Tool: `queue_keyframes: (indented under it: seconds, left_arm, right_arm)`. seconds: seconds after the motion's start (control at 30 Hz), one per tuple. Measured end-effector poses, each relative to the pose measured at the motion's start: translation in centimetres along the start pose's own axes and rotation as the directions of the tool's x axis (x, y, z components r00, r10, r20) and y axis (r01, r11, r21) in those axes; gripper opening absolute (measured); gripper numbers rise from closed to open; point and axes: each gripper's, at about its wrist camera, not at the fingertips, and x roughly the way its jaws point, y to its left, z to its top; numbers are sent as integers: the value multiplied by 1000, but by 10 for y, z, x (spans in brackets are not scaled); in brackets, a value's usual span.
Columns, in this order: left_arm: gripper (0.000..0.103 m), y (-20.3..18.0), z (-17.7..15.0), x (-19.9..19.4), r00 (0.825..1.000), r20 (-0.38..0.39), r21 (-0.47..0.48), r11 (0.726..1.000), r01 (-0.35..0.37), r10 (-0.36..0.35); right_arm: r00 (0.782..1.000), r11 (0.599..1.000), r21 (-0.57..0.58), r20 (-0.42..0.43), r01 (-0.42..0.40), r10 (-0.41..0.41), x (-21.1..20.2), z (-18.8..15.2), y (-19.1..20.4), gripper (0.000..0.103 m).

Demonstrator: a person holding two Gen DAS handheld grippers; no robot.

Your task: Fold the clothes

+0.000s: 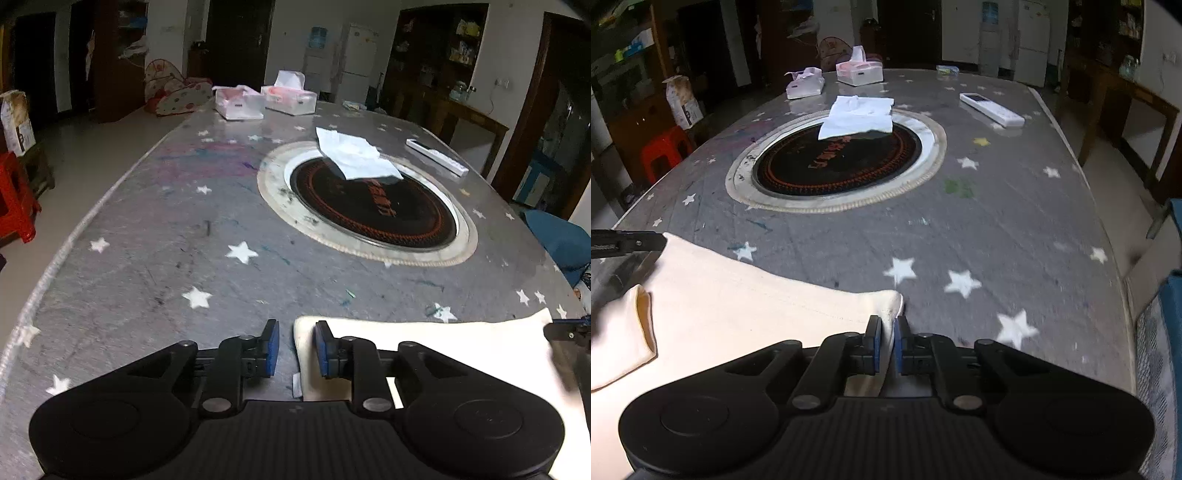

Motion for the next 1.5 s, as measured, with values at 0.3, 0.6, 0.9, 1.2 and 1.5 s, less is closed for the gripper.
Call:
queue_keyframes:
  seconds: [0.3, 0.6, 0.9, 1.2, 1.5]
  left_arm:
    - [23, -36, -7, 10, 995, -52, 140, 985, 97, -90]
    - [37, -44, -22, -38, 993, -12, 178, 977, 117, -117]
    - [51, -63, -67, -97, 987, -1, 244, 958, 153, -158]
    - [56, -90, -109, -113, 986, -31, 294, 941, 167, -166]
    - [56, -87, -109, -115, 991, -15, 276, 952, 131, -132]
  right_arm:
    - [1000, 998, -67, 6, 14, -14, 12, 9, 7, 14]
    - [999, 999, -47, 53, -1, 4, -57, -12, -9, 22]
    - [999, 994, -105, 34, 33, -29, -146, -112, 0, 36]
    - [991, 986, -111, 61, 125, -119, -145, -164, 4, 16]
    - [929, 941, 60, 152, 333, -339, -183, -181, -34, 6]
